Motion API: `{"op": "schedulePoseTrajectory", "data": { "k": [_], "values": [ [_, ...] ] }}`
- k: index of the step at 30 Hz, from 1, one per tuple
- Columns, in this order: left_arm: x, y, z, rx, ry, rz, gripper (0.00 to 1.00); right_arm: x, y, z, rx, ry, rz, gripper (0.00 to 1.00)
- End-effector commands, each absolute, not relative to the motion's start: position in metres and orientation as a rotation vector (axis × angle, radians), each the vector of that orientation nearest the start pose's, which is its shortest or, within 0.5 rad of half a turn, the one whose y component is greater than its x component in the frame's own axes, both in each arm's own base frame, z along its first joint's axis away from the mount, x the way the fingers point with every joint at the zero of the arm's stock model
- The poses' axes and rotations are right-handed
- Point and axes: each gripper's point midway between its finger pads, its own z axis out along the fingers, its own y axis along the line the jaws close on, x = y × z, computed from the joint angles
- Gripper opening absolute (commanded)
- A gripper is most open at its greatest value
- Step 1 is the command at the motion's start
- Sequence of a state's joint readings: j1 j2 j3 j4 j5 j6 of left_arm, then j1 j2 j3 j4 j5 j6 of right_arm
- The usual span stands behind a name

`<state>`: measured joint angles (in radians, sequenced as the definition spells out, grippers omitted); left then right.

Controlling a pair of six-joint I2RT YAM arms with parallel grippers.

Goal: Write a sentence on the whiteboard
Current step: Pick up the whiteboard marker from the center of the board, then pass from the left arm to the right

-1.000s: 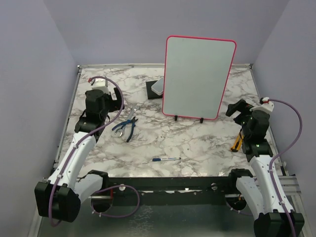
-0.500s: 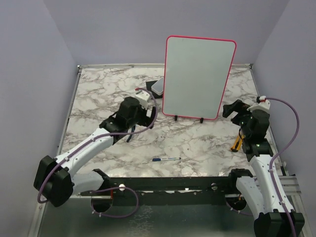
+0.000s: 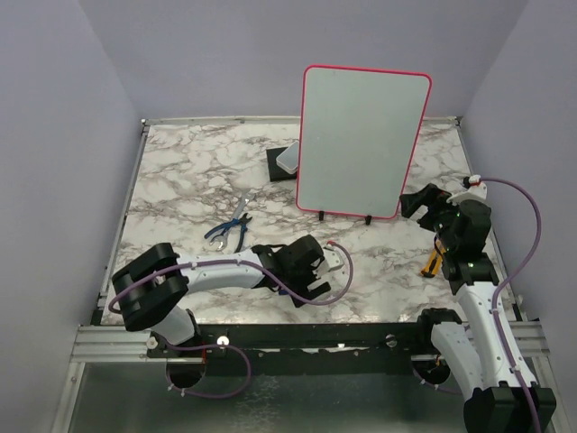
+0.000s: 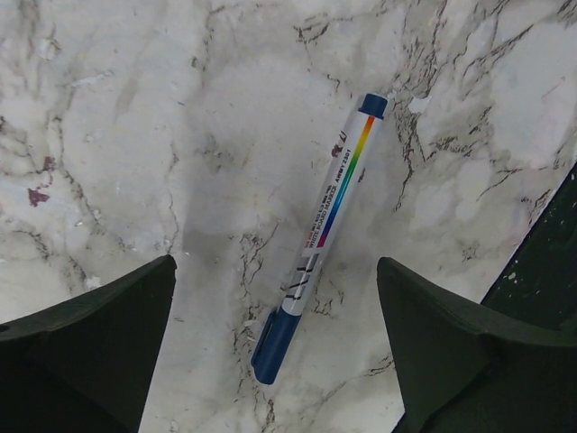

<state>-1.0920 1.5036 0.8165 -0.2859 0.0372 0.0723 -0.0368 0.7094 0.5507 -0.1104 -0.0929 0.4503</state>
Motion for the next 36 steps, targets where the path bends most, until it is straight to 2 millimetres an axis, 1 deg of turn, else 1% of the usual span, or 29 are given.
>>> {"op": "schedulePoseTrajectory", "data": {
  "k": [1,2,4,6,10,12,16,18,20,24,26,28,30,31,33,34,36],
  "values": [
    [0.146,-0.293,0.021,1.528,2.189,-0.354,0.86,0.298,0.03,0.199,0.372,1.839,0.416,1.0],
    [0.149,-0.292,0.019,1.523,2.193,-0.327,0.83,0.298,0.03,0.199,0.37,1.839,0.418,1.0],
    [0.152,-0.291,0.016,1.517,2.198,-0.294,0.73,0.298,0.031,0.198,0.37,1.84,0.424,1.0],
    [0.156,-0.29,0.014,1.502,2.206,-0.259,0.66,0.298,0.033,0.199,0.367,1.84,0.432,0.99],
    [0.157,-0.29,0.01,1.503,2.215,-0.24,0.42,0.298,0.035,0.2,0.357,1.838,0.447,0.99],
    [0.154,-0.292,0.009,1.514,2.219,-0.26,0.28,0.299,0.036,0.201,0.355,1.838,0.451,0.99],
    [0.153,-0.297,0.015,1.505,2.204,-0.285,0.01,0.299,0.039,0.199,0.336,1.85,0.461,0.99],
    [0.157,-0.3,0.025,1.468,2.182,-0.288,0.0,0.298,0.042,0.197,0.318,1.862,0.479,0.99],
    [0.167,-0.306,0.042,1.396,2.138,-0.292,0.0,0.296,0.051,0.197,0.268,1.875,0.521,0.99],
    [0.19,-0.316,0.096,1.2,2.021,-0.355,0.0,0.292,0.076,0.198,0.137,1.901,0.656,0.95],
    [0.201,-0.317,0.126,1.121,1.957,-0.415,0.0,0.288,0.089,0.199,0.072,1.91,0.731,0.94],
    [0.209,-0.316,0.154,1.084,1.887,-0.488,0.0,0.282,0.102,0.202,0.003,1.916,0.811,0.93],
    [0.212,-0.315,0.177,1.101,1.805,-0.575,0.0,0.275,0.117,0.206,-0.066,1.916,0.915,0.92],
    [0.213,-0.313,0.184,1.107,1.775,-0.597,0.0,0.271,0.125,0.209,-0.102,1.914,0.974,0.92],
    [0.215,-0.309,0.191,1.121,1.745,-0.597,0.0,0.26,0.141,0.216,-0.184,1.916,1.087,0.91],
    [0.211,-0.309,0.19,1.138,1.738,-0.609,0.0,0.255,0.148,0.219,-0.218,1.923,1.141,0.91],
    [0.203,-0.309,0.187,1.173,1.737,-0.642,0.0,0.243,0.168,0.226,-0.314,1.941,1.247,0.91]
  ]
}}
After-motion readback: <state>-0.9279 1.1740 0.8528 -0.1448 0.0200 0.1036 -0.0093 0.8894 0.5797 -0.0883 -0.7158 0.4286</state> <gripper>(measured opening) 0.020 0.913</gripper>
